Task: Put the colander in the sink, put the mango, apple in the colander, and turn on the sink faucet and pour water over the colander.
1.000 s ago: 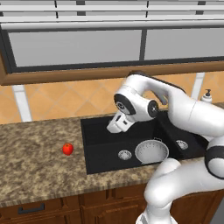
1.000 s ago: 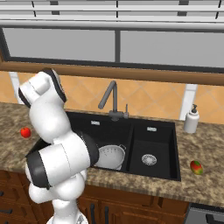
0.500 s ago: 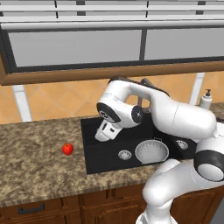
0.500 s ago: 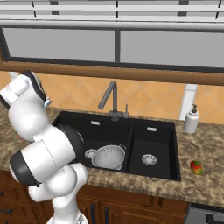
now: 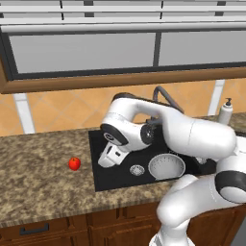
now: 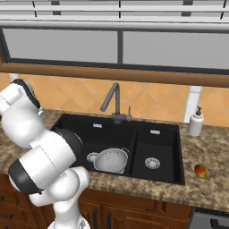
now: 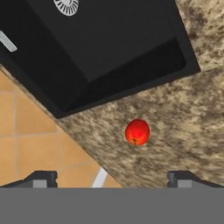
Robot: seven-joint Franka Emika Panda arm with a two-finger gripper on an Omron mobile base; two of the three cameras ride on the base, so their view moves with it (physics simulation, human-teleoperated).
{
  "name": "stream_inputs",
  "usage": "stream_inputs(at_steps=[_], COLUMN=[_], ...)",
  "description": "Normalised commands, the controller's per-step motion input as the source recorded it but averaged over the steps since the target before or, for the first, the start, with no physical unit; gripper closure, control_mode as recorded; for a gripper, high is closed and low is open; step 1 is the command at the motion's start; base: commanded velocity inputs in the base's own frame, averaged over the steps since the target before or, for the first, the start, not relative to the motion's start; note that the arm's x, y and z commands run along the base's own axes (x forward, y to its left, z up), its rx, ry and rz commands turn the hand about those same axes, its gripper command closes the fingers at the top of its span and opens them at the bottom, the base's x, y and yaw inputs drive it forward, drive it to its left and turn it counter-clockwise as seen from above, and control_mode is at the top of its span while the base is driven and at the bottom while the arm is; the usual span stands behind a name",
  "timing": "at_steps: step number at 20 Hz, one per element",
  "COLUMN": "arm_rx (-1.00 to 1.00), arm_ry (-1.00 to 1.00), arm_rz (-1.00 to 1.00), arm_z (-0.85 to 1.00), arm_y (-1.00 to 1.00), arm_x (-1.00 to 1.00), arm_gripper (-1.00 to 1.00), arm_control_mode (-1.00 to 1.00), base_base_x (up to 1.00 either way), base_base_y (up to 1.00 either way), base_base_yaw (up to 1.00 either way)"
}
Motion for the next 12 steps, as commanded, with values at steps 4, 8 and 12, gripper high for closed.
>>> stream_inputs(at_steps=[4, 8, 12], arm_rx=[-0.03, -0.02, 0.00], arm_ry=[0.43, 0.52, 0.40], arm_rz=[0.00, -0.01, -0.08], arm_z=[0.17, 0.16, 0.09], arm_y=[0.36, 0.44, 0.30], arm_x=[-0.01, 0.04, 0.15], arm_gripper=[-1.00, -1.00, -1.00], arm_control_mode=[-1.00, -1.00, -1.00], base_base_x=[0.00, 0.00, 0.00], base_base_y=[0.00, 0.00, 0.00], base_base_yaw=[0.00, 0.00, 0.00])
